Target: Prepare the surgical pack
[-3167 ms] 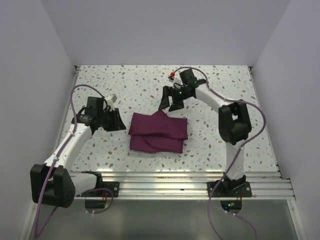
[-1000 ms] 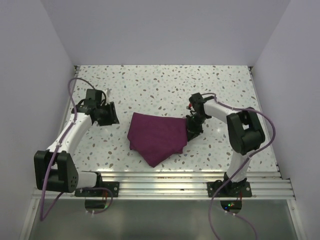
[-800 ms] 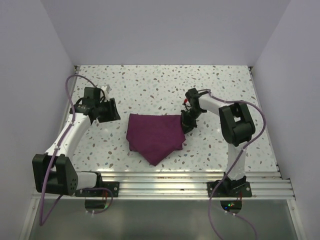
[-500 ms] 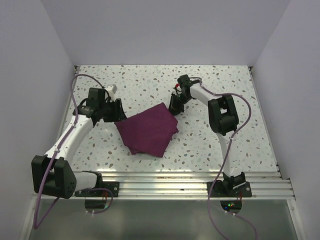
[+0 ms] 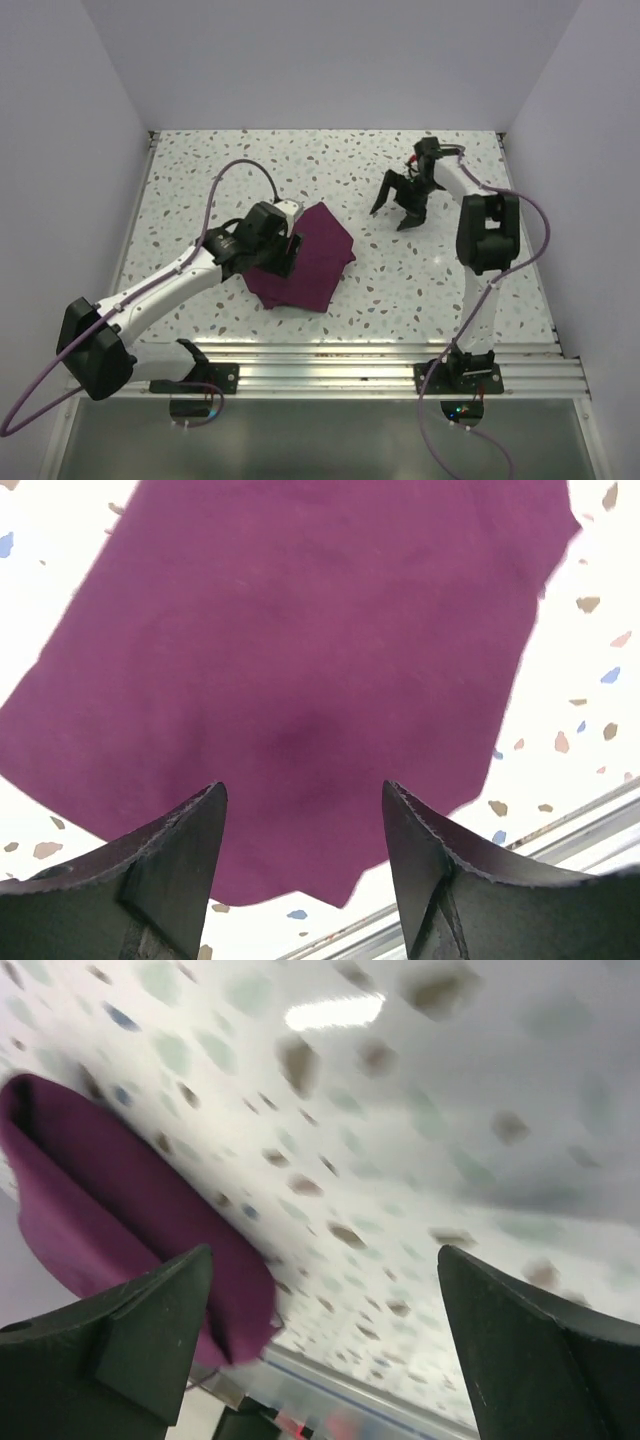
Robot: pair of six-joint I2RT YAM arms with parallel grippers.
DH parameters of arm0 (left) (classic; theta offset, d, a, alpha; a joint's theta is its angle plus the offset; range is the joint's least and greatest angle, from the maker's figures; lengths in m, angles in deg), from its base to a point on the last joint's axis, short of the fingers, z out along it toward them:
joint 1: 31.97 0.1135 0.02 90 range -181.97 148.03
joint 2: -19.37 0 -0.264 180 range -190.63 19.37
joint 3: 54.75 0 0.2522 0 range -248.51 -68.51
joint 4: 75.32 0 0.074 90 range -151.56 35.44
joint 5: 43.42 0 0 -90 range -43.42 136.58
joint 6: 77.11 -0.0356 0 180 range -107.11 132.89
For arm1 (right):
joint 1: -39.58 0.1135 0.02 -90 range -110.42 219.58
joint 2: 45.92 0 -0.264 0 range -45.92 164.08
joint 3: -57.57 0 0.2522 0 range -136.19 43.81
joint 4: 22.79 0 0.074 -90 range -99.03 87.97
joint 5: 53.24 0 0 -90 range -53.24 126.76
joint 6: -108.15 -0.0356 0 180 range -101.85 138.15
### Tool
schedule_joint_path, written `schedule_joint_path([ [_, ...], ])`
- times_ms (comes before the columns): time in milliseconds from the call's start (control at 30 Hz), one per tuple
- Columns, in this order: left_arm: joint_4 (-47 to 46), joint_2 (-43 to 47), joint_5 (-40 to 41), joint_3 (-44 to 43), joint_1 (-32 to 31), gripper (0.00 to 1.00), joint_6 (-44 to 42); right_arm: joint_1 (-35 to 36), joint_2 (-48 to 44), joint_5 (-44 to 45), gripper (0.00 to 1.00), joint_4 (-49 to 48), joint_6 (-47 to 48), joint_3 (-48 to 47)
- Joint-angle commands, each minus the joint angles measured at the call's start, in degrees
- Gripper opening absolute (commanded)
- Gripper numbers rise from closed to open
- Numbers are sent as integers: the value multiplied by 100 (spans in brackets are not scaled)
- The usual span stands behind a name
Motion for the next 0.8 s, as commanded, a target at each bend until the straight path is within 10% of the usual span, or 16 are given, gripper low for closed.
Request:
schedule_joint_path([
  [0,269,-61,941,-198,-798,68,7,-128,-1366,187,99,151,548,1138],
  [267,366,-764,1382,-216,-1556,68,148,73,-3564,-59,99,-342,329,3643],
  [767,981,-1634,2921,-295,-2269,57,799,1277,-5165,-129,99,-1116,-998,5140],
])
